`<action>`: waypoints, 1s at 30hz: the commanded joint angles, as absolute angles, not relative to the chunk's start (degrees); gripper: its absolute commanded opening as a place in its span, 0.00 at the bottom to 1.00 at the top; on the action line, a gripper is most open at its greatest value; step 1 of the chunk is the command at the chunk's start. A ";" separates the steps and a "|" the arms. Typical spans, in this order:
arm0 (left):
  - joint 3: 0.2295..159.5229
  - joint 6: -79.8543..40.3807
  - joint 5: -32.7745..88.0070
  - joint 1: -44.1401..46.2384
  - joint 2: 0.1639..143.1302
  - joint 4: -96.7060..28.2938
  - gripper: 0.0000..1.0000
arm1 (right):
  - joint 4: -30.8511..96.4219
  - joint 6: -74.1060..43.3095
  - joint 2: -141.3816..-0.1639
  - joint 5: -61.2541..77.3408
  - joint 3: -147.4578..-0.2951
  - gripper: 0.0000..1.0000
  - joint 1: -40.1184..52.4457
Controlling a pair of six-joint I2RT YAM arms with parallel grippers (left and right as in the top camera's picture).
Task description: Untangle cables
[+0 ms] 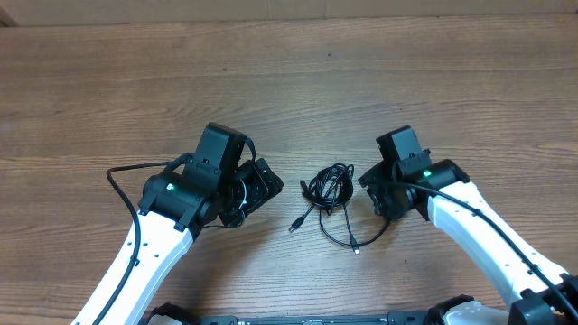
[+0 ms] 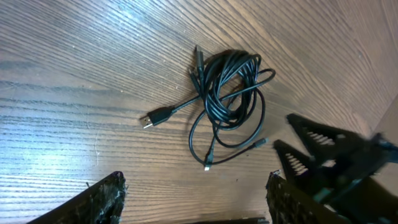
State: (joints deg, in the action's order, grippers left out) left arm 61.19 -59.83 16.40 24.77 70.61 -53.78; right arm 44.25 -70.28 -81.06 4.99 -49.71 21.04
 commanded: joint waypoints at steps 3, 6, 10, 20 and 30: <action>62.08 -60.80 14.83 24.95 69.76 -53.76 0.70 | 38.44 -70.00 -81.19 10.28 -44.69 0.50 20.75; 62.08 -62.41 14.85 24.97 69.76 -53.76 0.70 | 35.57 -70.02 -81.19 11.20 -43.48 0.49 20.78; 62.08 -63.51 14.83 24.97 69.76 -53.74 0.70 | 31.11 -70.02 -81.69 13.32 -41.19 0.45 20.78; 62.08 -63.48 14.81 24.95 69.76 -53.76 0.70 | 25.61 -70.04 -87.15 14.98 -39.70 0.37 21.04; 62.08 -63.48 14.63 24.97 69.76 -53.80 0.65 | 20.27 -70.04 -91.44 15.51 -39.70 0.18 21.37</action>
